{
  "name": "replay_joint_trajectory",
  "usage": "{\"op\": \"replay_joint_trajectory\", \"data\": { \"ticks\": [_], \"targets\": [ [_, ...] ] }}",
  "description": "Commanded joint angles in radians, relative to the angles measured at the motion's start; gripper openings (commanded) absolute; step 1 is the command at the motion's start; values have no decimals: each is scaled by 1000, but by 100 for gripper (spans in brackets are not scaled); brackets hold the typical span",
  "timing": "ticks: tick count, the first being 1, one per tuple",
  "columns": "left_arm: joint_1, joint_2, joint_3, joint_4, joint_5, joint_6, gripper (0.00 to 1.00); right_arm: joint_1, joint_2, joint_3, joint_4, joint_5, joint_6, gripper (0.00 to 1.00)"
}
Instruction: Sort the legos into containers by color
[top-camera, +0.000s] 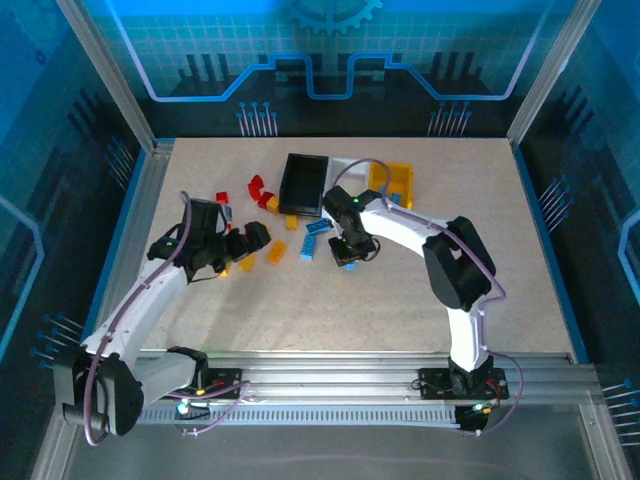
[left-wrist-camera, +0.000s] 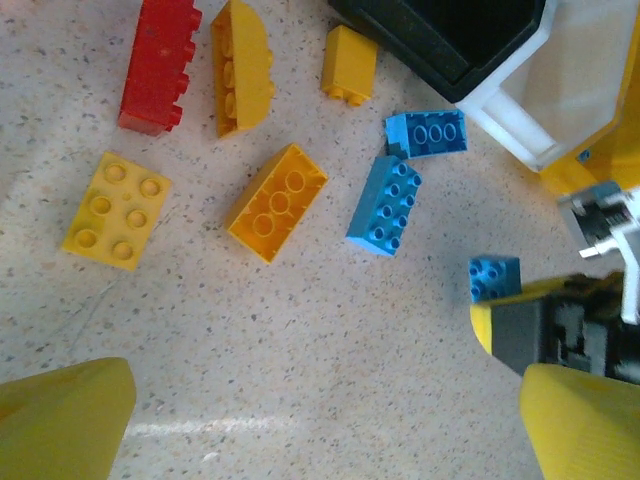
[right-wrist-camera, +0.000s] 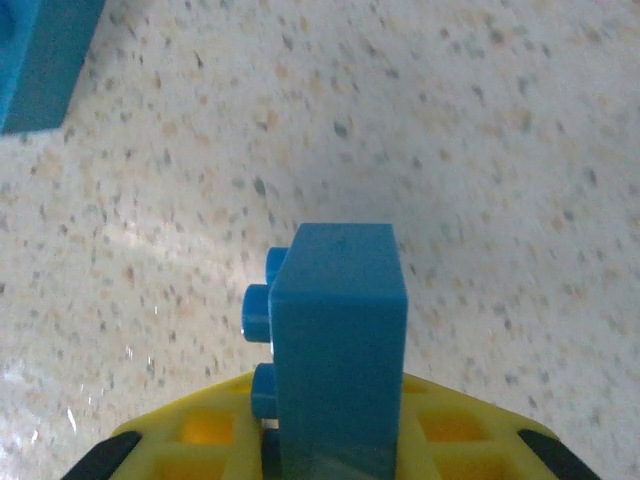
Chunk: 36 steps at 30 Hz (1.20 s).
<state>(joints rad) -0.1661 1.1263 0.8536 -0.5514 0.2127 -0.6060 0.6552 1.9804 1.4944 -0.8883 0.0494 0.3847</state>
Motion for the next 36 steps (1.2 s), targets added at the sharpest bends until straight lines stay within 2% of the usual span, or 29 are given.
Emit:
{"op": "replay_joint_trajectory", "data": {
  "ticks": [1, 8, 17, 26, 36],
  "targets": [
    [8, 34, -10, 49, 41, -43, 99, -10, -99, -66, 17, 1, 47, 23],
    [8, 97, 1, 72, 68, -71, 99, -81, -237, -129, -9, -17, 70, 22],
    [8, 191, 38, 105, 101, -95, 99, -239, -318, -47, -45, -88, 60, 22],
    [9, 198, 53, 84, 77, -88, 99, -419, -224, 127, -26, -200, 64, 22],
    [8, 202, 87, 37, 38, -71, 99, -500, -8, 371, -34, -243, 62, 22]
  ]
}}
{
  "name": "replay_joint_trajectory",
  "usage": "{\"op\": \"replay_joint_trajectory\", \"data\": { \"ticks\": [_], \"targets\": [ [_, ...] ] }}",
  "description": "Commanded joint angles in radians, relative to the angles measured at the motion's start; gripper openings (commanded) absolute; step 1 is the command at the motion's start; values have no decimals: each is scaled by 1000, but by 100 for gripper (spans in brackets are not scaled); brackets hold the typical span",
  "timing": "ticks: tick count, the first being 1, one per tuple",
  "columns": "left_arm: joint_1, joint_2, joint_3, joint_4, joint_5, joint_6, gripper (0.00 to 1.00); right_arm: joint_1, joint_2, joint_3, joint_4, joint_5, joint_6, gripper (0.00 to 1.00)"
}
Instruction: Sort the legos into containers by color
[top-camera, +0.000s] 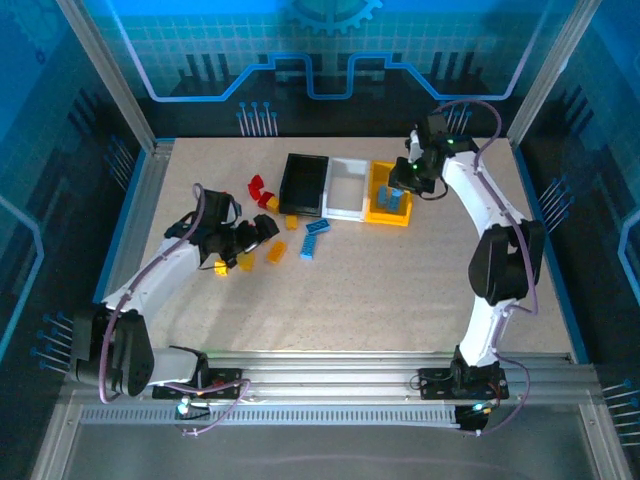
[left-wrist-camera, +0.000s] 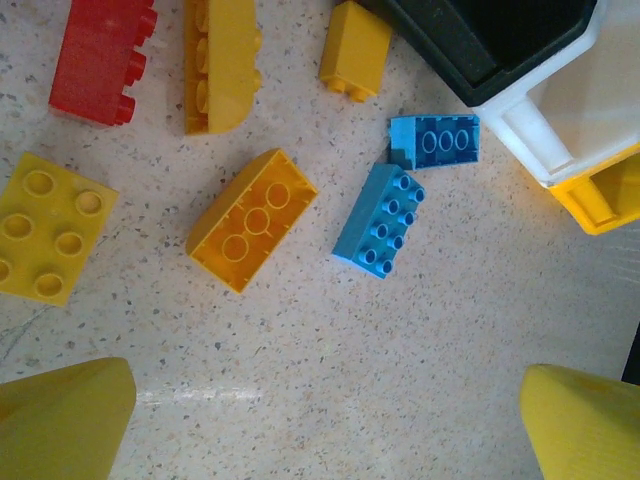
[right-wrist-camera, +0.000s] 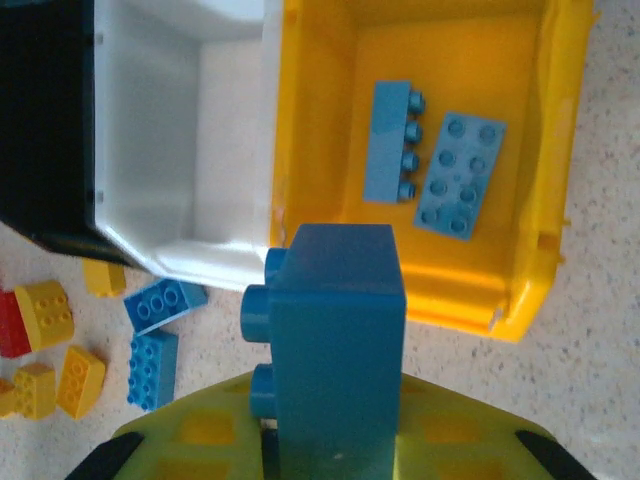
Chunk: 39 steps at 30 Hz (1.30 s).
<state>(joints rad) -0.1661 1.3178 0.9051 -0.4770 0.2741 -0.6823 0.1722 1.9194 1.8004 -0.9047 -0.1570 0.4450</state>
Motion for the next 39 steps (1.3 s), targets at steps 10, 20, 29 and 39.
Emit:
{"op": "replay_joint_trajectory", "data": {
  "ticks": [10, 20, 29, 39],
  "targets": [
    [8, 21, 48, -59, -49, 8, 99, -28, 281, 309, -68, -52, -1, 22],
    [9, 88, 103, -64, -32, 16, 99, -33, 368, 368, -71, -57, 17, 23],
    [9, 98, 121, -79, -19, 24, 99, -35, 354, 354, -77, -32, 20, 32],
    [8, 15, 49, -66, -12, 13, 99, -35, 231, 253, -79, -13, -3, 46]
  ]
}}
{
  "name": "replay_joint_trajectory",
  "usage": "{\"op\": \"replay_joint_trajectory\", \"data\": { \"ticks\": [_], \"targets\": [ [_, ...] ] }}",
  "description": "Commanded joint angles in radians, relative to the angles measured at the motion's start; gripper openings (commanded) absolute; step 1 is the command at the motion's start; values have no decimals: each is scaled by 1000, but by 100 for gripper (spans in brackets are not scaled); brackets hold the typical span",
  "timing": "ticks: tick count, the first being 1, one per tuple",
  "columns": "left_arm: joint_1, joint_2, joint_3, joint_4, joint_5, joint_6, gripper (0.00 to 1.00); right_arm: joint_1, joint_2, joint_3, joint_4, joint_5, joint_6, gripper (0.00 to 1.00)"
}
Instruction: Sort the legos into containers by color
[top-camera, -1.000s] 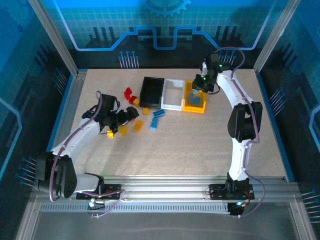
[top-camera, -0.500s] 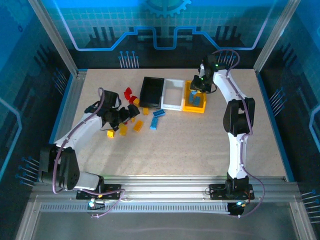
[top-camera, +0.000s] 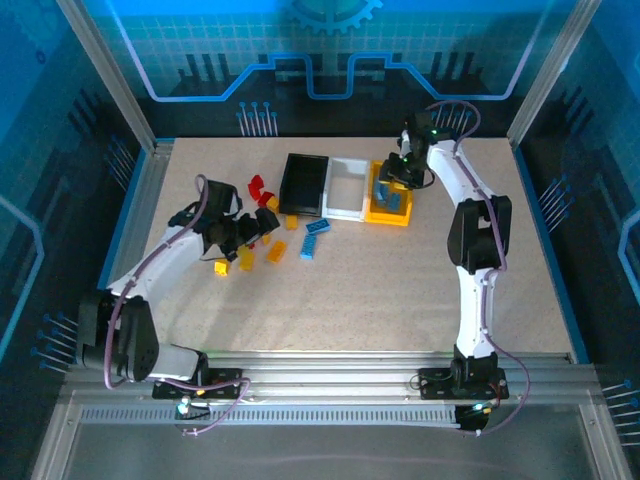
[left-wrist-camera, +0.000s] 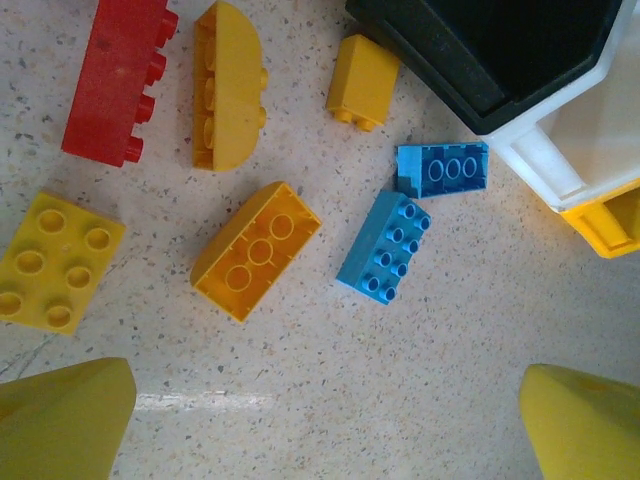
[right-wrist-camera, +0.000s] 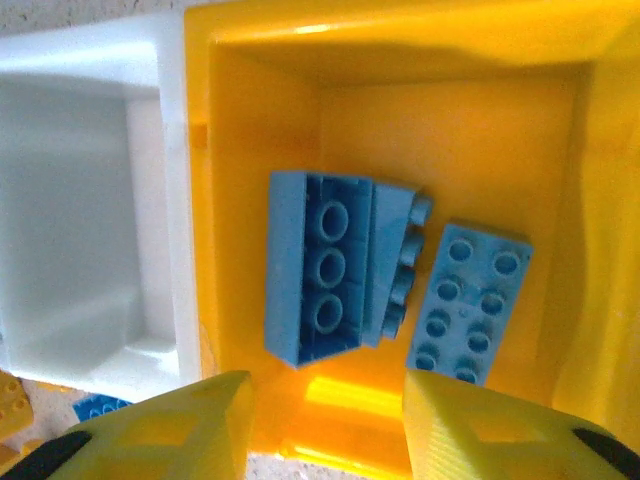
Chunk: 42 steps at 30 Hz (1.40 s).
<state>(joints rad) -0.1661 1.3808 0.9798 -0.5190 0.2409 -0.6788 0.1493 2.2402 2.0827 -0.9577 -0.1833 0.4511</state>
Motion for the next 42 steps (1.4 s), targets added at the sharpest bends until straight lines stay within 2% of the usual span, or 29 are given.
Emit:
{"op": "replay_joint_trajectory", "data": {
  "ticks": [1, 8, 13, 17, 22, 25, 34, 42],
  "targets": [
    [8, -58, -34, -25, 23, 7, 99, -12, -108, -52, -23, 15, -10, 47],
    [7, -141, -93, -35, 38, 13, 99, 6, -278, -247, 21, 18, -9, 54],
    [-6, -195, -135, -38, 55, 20, 99, 58, -406, -426, 54, 25, -1, 62],
    [-78, -187, -113, -84, 12, 77, 99, 115, -495, -566, 81, 34, 13, 65],
    [-275, -24, 50, -246, -154, 221, 99, 166, -596, -725, 103, 34, 37, 65],
    [-335, 75, 117, -286, -211, 271, 99, 161, -649, -786, 87, 49, 31, 65],
    [-400, 287, 277, -301, -240, 357, 99, 81, -843, -953, 43, 36, 35, 64],
    [-405, 490, 449, -333, -282, 444, 98, 39, -957, -1021, 5, 24, 65, 59]
  ]
}}
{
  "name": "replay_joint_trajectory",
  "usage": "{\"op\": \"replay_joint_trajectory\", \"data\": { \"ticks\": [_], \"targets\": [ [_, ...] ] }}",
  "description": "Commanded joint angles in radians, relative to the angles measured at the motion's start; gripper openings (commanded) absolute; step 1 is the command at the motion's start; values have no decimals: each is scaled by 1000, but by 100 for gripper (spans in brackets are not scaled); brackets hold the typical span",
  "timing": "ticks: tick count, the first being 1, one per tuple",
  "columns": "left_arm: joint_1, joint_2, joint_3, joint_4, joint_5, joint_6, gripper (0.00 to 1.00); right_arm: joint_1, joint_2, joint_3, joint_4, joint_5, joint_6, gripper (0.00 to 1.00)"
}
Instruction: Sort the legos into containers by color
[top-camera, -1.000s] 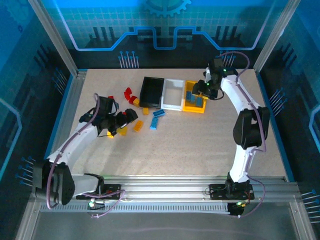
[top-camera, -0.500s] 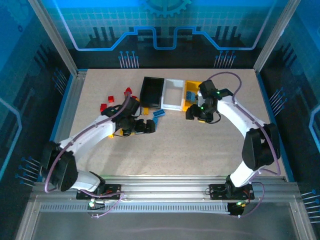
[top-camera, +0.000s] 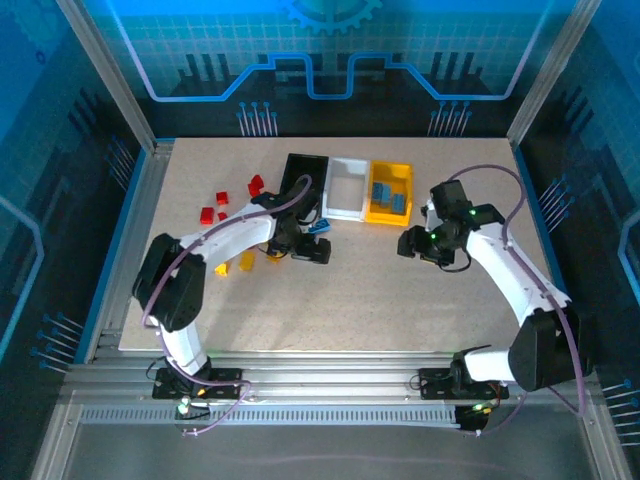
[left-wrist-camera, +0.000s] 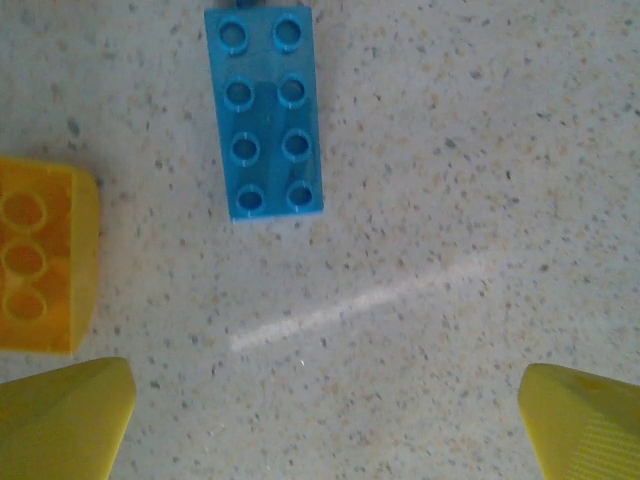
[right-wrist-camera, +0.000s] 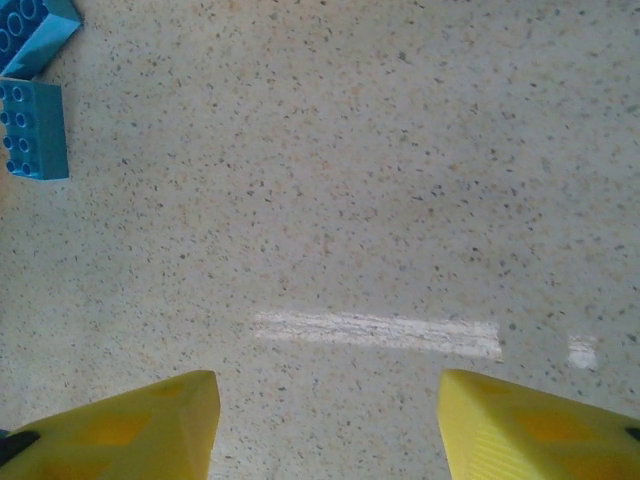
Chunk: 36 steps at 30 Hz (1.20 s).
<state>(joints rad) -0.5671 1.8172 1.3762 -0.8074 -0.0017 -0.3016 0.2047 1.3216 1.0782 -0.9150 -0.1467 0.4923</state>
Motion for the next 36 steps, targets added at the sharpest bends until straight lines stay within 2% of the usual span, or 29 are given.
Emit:
{"op": "replay_joint_trajectory", "data": {
  "ticks": [1, 12, 26, 36],
  "targets": [
    [-4, 81, 75, -50, -50, 76, 98, -17, -48, -20, -41, -14, 29, 59],
    [-5, 258, 245, -82, -111, 93, 85, -22, -54, -34, -52, -25, 46, 52],
    [-2, 323, 261, -87, -110, 49, 85, -42, 11, -7, -26, -51, 26, 51],
    [10, 343, 254, -82, -71, 17, 81, -41, 12, -39, -13, -57, 19, 51]
  ]
}}
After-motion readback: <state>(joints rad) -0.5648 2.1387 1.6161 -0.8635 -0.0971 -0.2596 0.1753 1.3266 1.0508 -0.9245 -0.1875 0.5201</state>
